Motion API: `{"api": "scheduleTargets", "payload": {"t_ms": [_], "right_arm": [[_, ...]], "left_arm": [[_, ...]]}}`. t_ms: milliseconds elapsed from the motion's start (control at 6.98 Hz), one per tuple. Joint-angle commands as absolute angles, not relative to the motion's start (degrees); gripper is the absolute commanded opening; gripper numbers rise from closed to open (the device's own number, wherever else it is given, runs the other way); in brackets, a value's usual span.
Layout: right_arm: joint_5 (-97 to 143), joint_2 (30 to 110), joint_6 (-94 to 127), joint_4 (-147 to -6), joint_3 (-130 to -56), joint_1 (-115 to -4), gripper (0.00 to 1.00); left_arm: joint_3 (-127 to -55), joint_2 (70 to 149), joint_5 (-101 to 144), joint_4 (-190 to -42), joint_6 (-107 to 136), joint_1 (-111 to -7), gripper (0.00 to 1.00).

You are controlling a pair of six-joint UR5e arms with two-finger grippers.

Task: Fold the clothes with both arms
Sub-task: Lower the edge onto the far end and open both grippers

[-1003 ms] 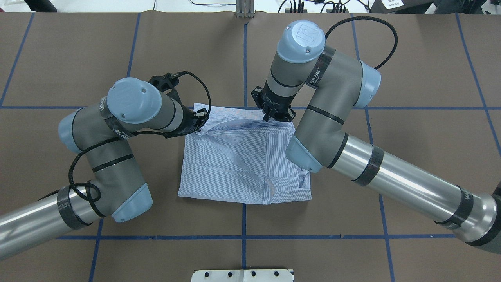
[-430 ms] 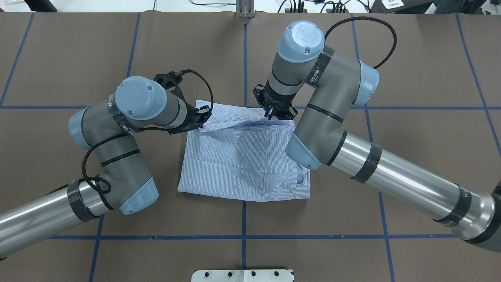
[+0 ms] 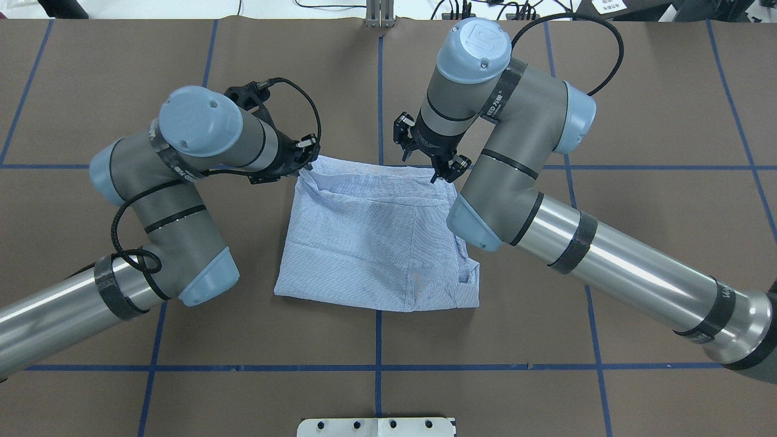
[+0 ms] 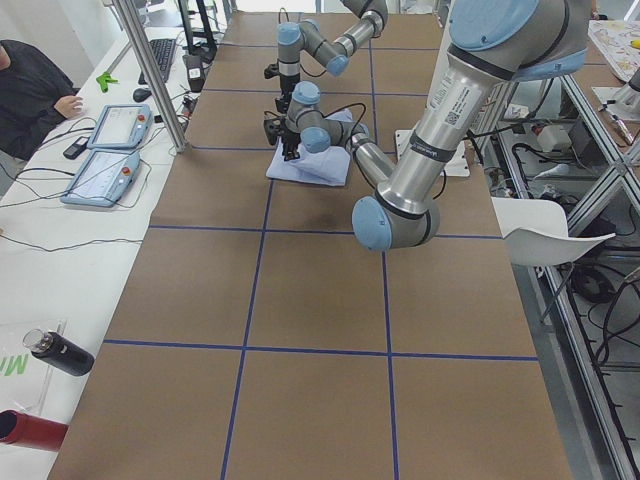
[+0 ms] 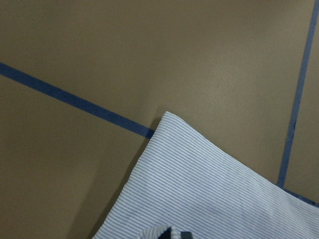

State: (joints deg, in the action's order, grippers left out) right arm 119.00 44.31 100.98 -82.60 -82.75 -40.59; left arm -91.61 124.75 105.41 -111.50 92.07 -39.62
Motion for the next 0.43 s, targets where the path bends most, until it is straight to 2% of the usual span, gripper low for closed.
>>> {"api": "scheduleTargets", "payload": {"t_ms": [0,286], "right_arm": [[120.4,43.9,100.5,-80.5,-84.0,-40.5,1.0],[119.8,46.0,99.8,-80.9,-89.3,-38.3,1.0]], "left_arm": [[-91.9,125.2,112.7,-109.3,90.4,-46.8,0.99],[-94.3,123.9,112.9,-105.6,85.0,-48.4,0.99]]}}
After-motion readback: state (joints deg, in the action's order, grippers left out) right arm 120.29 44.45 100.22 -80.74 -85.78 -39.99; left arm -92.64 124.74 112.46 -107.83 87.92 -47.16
